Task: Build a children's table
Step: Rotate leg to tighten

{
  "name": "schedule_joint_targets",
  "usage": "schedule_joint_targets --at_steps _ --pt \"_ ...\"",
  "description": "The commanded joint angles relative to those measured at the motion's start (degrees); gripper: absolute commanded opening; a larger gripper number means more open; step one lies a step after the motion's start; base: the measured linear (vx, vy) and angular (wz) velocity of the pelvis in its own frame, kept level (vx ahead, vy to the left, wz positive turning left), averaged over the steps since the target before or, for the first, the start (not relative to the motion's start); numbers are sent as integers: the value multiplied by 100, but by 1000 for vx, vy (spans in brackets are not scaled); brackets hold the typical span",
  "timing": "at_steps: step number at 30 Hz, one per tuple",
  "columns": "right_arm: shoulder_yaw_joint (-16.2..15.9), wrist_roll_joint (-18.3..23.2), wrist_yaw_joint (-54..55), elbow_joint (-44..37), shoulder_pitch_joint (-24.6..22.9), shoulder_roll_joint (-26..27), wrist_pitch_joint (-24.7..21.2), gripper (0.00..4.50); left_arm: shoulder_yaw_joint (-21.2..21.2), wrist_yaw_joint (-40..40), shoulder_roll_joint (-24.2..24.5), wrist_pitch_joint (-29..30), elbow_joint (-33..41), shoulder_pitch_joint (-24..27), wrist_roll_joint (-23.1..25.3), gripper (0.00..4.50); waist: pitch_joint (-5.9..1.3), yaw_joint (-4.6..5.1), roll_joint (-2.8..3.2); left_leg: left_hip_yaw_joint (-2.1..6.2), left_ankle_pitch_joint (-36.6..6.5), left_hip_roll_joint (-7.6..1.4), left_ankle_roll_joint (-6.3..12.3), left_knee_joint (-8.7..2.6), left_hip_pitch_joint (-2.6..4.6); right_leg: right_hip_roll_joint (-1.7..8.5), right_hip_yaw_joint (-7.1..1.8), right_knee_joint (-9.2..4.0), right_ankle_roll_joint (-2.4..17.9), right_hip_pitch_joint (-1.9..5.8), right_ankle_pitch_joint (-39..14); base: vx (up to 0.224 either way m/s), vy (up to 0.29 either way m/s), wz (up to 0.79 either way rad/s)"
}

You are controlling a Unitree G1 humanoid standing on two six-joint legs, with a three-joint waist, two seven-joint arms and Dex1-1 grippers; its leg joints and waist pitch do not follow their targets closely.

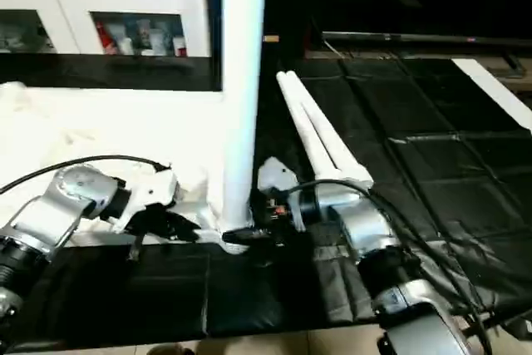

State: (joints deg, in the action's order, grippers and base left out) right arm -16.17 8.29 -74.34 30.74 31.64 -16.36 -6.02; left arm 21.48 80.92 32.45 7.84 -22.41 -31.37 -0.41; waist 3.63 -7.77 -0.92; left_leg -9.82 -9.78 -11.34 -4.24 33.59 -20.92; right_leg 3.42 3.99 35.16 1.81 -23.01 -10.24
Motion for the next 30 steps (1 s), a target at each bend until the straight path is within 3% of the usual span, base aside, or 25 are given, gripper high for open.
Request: schedule_joint_targets --at_steps 1,8,20,23,25,27,28,30 --pt "-13 -94 -20 145 129 -30 52 350 203 227 -20 -134 44 -94 55 0 -417 46 52 38 -1249 -225 60 -390 91 472 -297 -406 1074 273 -1391 0 0 0" --pt "-49 -128 -42 250 154 -17 124 286 213 227 -8 -185 21 -96 55 0 -415 22 45 39 -1249 -217 42 -386 86 478 -294 -417 1009 273 -1548 0 0 0" --pt "-64 -48 -113 319 147 66 43 272 119 63 -83 -204 -116 -109 36 0 -415 20 42 38 -1263 -217 40 -383 88 477 -295 -423 1000 271 -1602 0 0 0" --pt "74 95 161 198 49 215 -232 272 -79 -516 -257 271 -104 -131 50 0 -409 30 63 34 -1320 -222 20 -388 99 471 -297 -426 1013 258 -1646 0 0 0" --pt "144 -45 807 202 7 399 -316 272 -333 -1045 -454 715 26 -101 -41 0 -396 38 61 51 -1405 -213 -59 -398 106 481 -291 -442 997 256 -1813 0 0 0" --pt "162 -144 1134 235 -4 489 -319 272 -451 -1312 -556 963 116 -89 -74 0 -395 83 69 66 -1495 -204 -145 -411 102 481 -283 -460 919 262 -1990 0 0 0" --pt "253 -182 1655 290 -17 720 -456 272 -634 -1648 -711 1457 353 -42 -170 0 -398 127 88 64 -1513 -209 -199 -417 117 479 -296 -456 924 250 -1984 0 0 0" --pt "390 -139 2170 369 12 1008 -658 272 -872 -2117 -934 2002 565 -18 -228 0 -394 216 80 83 -1527 -195 -213 -423 74 483 -283 -452 931 293 -1988 0 0 0"
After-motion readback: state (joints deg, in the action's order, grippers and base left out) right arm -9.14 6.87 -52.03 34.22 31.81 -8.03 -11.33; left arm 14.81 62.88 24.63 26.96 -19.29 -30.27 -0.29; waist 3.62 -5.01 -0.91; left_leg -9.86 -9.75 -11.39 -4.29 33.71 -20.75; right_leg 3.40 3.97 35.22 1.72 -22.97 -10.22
